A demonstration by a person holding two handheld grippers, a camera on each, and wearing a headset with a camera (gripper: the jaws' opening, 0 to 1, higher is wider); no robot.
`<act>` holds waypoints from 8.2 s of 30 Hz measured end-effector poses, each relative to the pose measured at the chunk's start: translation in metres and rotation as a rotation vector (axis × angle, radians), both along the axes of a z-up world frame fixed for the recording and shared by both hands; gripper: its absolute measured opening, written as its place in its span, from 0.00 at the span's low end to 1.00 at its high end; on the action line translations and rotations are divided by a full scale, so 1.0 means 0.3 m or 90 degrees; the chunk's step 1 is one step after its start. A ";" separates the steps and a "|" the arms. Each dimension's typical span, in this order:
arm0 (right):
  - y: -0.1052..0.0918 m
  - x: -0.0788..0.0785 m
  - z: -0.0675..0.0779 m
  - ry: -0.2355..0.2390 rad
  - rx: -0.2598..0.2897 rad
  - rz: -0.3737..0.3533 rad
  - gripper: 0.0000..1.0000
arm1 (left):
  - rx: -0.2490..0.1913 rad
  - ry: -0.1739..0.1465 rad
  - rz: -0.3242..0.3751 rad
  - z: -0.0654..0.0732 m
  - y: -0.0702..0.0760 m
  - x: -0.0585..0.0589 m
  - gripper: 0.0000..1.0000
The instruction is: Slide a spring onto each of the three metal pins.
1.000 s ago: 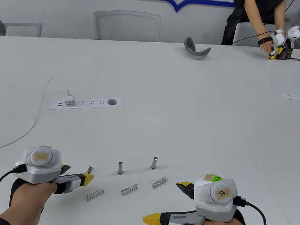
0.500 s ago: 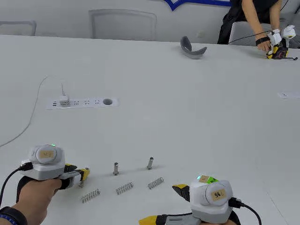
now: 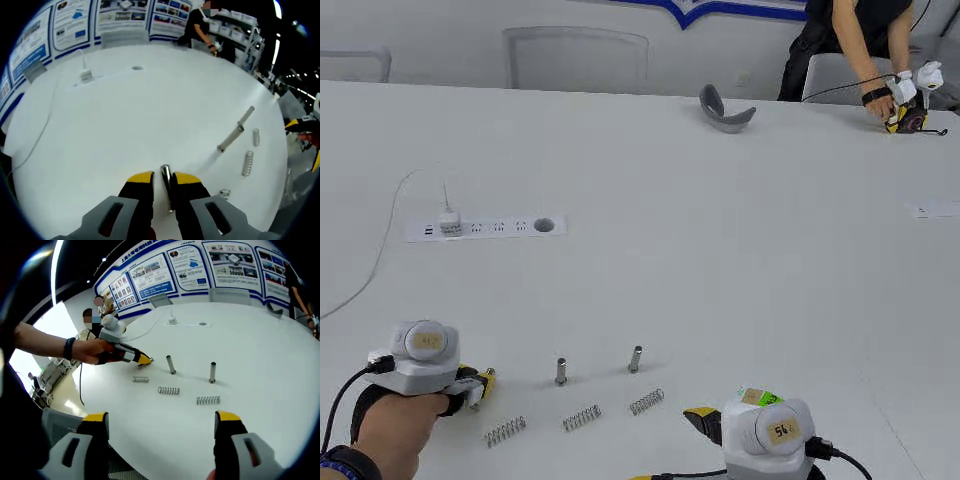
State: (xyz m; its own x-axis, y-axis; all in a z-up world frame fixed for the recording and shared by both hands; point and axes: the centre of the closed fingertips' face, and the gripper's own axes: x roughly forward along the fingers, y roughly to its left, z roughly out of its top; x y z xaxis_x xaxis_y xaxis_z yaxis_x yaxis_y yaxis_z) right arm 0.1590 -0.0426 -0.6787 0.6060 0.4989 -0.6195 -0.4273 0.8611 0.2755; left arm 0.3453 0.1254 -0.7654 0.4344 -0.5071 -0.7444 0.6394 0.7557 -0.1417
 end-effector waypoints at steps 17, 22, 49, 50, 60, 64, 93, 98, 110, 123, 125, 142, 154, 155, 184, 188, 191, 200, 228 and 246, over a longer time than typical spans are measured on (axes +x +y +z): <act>0.022 -0.007 -0.007 0.006 0.000 0.010 0.88 | 0.103 -0.046 -0.018 -0.008 0.000 0.035 0.08; 0.021 -0.008 -0.006 0.006 -0.001 0.010 0.88 | 0.124 -0.027 -0.009 -0.007 -0.001 0.031 0.07; 0.015 -0.004 -0.014 0.014 -0.001 0.005 0.87 | 0.030 -0.013 0.080 0.089 0.090 -0.036 0.07; 0.015 -0.004 -0.014 0.014 -0.001 0.005 0.87 | 0.027 -0.013 0.083 0.094 0.092 -0.037 0.07; 0.016 -0.002 -0.009 0.010 0.002 0.003 0.86 | 0.012 -0.023 0.092 0.129 0.105 -0.049 0.07; 0.018 -0.003 -0.009 0.010 0.003 0.005 0.86 | 0.011 -0.028 0.093 0.139 0.113 -0.055 0.07; 0.034 -0.007 -0.003 0.013 0.009 0.012 0.86 | -0.006 -0.057 0.075 0.158 0.095 -0.071 0.07; 0.029 -0.010 -0.005 0.015 0.012 0.007 0.85 | -0.007 -0.062 0.065 0.151 0.071 -0.067 0.07; 0.030 -0.011 -0.012 0.018 0.013 0.007 0.85 | -0.011 -0.062 0.041 0.166 0.012 -0.096 0.07; 0.033 -0.012 -0.015 0.019 0.015 0.008 0.85 | 0.014 -0.081 0.012 0.156 0.011 -0.094 0.07; 0.034 -0.011 -0.014 0.018 0.016 0.008 0.85 | 0.013 -0.079 0.013 0.154 0.011 -0.093 0.07; 0.031 -0.008 -0.016 0.017 0.017 0.007 0.85 | 0.013 -0.065 0.001 0.135 0.009 -0.098 0.08; 0.030 -0.012 -0.020 0.018 0.019 0.006 0.85 | 0.006 -0.046 0.003 0.123 0.017 -0.120 0.14; 0.030 -0.012 -0.021 0.019 0.019 0.006 0.85 | 0.006 -0.044 0.003 0.122 0.019 -0.121 0.16; 0.046 -0.006 -0.048 0.022 0.011 0.023 0.86 | -0.049 -0.016 0.028 0.119 0.137 -0.260 0.38; 0.053 -0.005 -0.051 0.022 0.010 0.031 0.86 | -0.055 -0.018 0.021 0.135 0.131 -0.282 0.43; 0.054 -0.002 -0.049 0.019 0.007 0.037 0.87 | -0.064 -0.020 0.021 0.150 0.130 -0.291 0.44; 0.041 0.010 -0.047 0.012 0.004 0.038 0.88 | -0.083 -0.027 0.002 0.189 0.118 -0.336 0.52; 0.039 0.012 -0.056 0.009 0.001 0.048 0.88 | -0.097 -0.015 -0.047 0.212 0.136 -0.459 0.72; 0.022 -0.001 -0.058 0.014 0.000 0.040 0.88 | -0.077 -0.005 -0.099 0.185 0.083 -0.470 0.72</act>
State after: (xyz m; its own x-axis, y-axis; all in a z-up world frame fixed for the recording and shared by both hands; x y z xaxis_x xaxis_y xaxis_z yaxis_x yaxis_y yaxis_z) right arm 0.1587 -0.0359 -0.6960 0.5601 0.5358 -0.6318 -0.4747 0.8326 0.2852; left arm 0.2043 0.1503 -0.7100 0.3502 -0.6539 -0.6707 0.7484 0.6259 -0.2194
